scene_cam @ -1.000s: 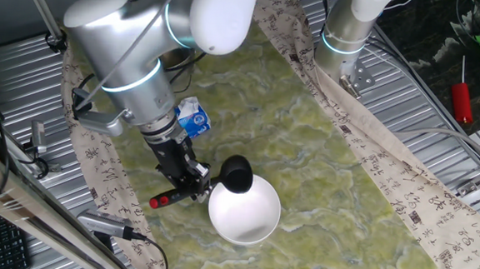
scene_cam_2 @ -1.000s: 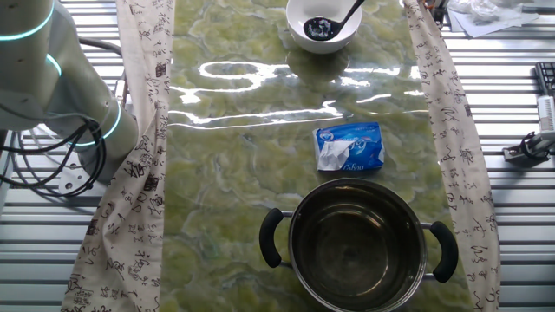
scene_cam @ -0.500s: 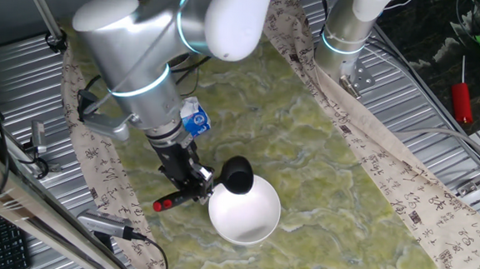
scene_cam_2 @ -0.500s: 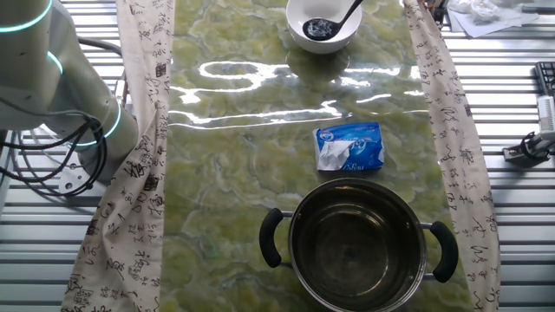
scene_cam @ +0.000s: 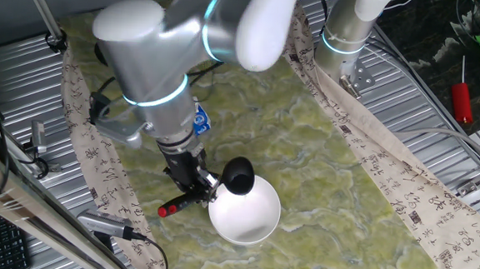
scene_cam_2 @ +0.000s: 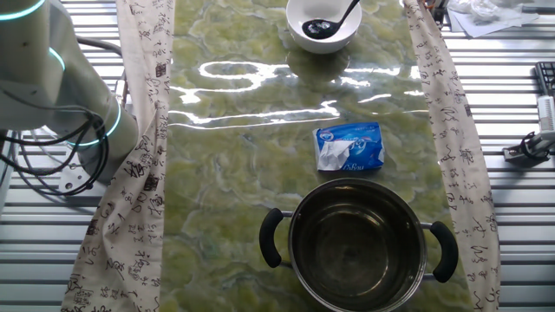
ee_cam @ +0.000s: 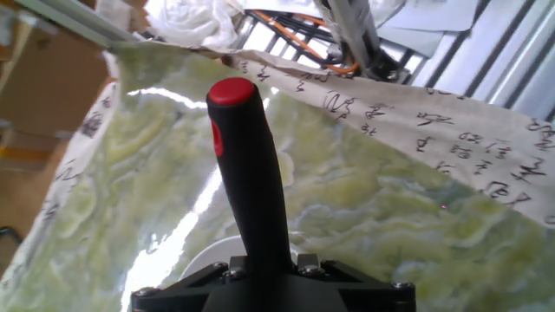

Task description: Scoop water with a large spoon from one bowl to another

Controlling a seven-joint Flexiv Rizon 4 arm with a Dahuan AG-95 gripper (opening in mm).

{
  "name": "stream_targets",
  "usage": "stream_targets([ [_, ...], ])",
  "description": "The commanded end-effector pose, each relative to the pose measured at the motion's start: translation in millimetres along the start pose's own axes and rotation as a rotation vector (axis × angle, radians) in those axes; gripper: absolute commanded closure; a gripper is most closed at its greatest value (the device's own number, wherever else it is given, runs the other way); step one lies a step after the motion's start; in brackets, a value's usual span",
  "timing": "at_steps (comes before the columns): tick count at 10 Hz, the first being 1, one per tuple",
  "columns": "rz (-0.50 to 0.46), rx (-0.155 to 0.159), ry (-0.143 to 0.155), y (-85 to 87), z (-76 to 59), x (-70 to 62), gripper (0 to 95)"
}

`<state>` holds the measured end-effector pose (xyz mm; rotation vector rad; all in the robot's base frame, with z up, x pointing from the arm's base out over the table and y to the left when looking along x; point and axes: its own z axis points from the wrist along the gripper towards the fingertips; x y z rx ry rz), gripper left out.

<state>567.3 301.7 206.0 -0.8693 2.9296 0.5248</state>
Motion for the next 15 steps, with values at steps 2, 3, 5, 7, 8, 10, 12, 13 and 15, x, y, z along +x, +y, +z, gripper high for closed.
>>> stream_targets([
  [2,0.038,0.079,0.023,3.8,-0.2,-3.9,95.0],
  [3,0.048,0.099,0.028,4.5,-0.4,-4.5,95.0],
  [5,0.072,0.152,0.033,4.9,0.0,-4.5,95.0],
  [7,0.100,0.178,0.029,5.0,0.0,-4.5,95.0],
  [8,0.108,0.200,0.035,5.0,0.1,-4.6,95.0],
  [10,0.129,0.212,0.034,5.0,0.1,-4.6,95.0],
  [12,0.176,0.233,0.033,4.9,0.2,-4.6,95.0],
  [13,0.187,0.248,0.036,4.9,0.2,-4.6,95.0],
  [15,0.196,0.263,0.038,4.9,0.2,-4.6,95.0],
])
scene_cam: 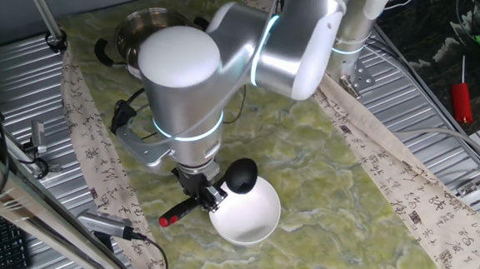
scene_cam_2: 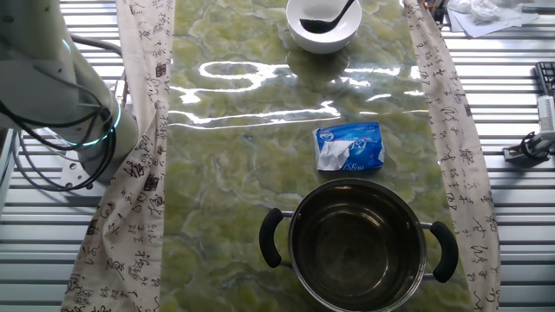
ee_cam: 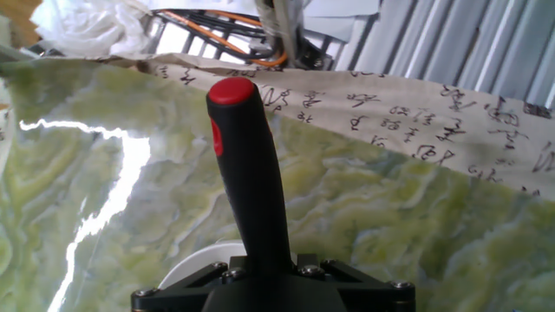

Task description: Scoop water with a large spoon from one bowl to another

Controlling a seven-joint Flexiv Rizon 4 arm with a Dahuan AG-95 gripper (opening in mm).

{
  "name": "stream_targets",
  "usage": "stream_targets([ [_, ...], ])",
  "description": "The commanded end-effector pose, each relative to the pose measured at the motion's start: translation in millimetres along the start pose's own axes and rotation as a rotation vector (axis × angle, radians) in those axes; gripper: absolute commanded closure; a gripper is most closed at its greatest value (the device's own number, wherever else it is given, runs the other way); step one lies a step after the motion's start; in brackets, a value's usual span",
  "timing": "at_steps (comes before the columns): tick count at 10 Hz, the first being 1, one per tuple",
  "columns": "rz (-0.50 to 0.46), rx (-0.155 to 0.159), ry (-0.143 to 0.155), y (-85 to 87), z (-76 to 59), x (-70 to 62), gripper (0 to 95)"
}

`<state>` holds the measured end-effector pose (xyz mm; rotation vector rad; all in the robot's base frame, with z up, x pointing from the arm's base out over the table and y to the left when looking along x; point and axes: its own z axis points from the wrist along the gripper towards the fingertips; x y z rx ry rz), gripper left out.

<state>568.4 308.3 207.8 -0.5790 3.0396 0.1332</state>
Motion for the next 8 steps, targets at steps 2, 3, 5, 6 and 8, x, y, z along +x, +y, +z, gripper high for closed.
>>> stream_targets([
  [2,0.008,0.019,0.002,-0.3,-0.1,0.0,95.0],
  [3,0.010,0.021,0.004,-0.3,-0.1,0.0,95.0],
  [5,0.012,0.020,0.000,-0.3,-0.1,0.0,95.0],
  [6,0.013,0.020,-0.002,-0.3,-0.1,0.0,95.0],
  [8,0.016,0.021,-0.004,-0.3,-0.1,0.0,95.0],
])
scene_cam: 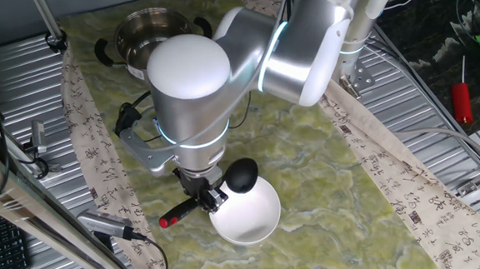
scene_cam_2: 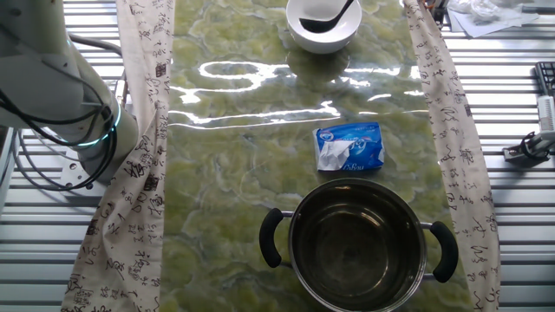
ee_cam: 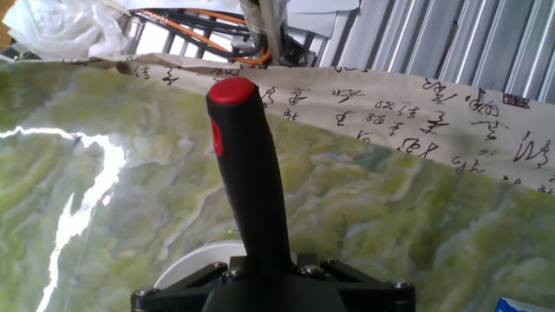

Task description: Scoop water with a large spoon from one bowl to another

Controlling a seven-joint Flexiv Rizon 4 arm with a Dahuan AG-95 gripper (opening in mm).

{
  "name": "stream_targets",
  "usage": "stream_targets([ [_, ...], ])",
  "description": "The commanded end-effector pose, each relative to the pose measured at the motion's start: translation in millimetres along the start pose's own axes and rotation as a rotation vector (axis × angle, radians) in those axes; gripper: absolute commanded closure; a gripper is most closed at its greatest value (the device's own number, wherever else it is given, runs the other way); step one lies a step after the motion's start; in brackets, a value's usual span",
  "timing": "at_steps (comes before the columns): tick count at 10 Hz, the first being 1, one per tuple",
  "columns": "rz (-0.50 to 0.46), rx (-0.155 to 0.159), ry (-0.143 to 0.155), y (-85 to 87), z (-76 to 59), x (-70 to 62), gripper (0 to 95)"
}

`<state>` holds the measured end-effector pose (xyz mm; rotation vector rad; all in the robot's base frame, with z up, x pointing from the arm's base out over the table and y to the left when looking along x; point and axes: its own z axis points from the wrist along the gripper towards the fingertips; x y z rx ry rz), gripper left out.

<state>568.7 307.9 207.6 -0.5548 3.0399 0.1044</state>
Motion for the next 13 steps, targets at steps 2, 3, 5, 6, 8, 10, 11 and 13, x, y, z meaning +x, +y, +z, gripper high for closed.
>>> stream_targets([
  [2,0.004,0.000,-0.003,0.2,-0.3,0.2,95.0],
  [3,0.004,-0.001,-0.003,0.2,-0.3,0.2,95.0],
  [5,0.005,0.002,0.002,0.2,-0.3,0.2,95.0],
  [6,0.004,0.008,0.002,0.0,0.1,0.0,95.0],
  [8,-0.010,0.012,-0.015,1.0,-1.9,0.8,95.0],
  [10,-0.019,0.014,-0.011,1.3,-2.5,1.0,95.0],
  [11,-0.020,0.017,-0.008,1.3,-2.5,1.0,95.0],
  [13,-0.026,0.015,-0.009,1.3,-2.5,1.0,95.0],
])
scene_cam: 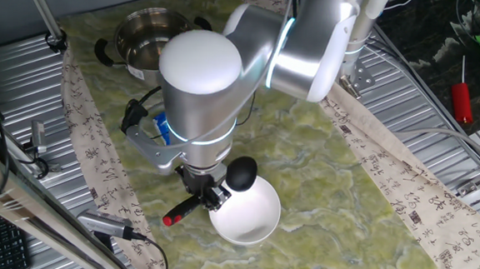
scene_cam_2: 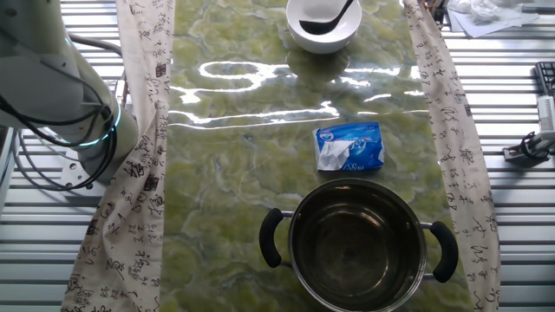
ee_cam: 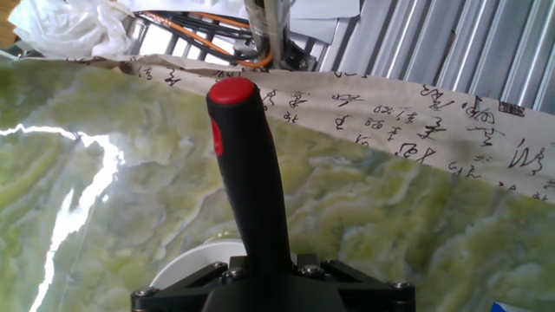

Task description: Scoop water with a large spoon from one bowl to another

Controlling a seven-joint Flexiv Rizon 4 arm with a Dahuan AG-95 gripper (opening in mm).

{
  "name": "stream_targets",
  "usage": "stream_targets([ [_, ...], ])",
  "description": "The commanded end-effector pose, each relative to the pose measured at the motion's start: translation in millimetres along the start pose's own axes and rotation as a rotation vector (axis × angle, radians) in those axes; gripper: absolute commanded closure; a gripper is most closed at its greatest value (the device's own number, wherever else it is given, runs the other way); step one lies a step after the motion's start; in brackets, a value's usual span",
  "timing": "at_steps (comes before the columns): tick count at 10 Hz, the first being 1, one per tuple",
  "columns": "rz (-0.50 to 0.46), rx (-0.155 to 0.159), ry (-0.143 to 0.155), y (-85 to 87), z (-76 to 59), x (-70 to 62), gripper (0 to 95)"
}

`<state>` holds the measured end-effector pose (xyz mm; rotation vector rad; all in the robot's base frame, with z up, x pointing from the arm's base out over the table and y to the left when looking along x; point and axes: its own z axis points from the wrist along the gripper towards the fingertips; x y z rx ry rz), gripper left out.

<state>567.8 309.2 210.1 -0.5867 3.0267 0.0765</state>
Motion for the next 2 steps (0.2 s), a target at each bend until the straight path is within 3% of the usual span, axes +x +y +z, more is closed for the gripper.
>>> stream_targets([
  [1,-0.006,-0.007,-0.009,-0.3,0.0,0.8,95.0],
  [2,-0.006,-0.009,-0.011,-0.3,0.0,0.8,95.0],
])
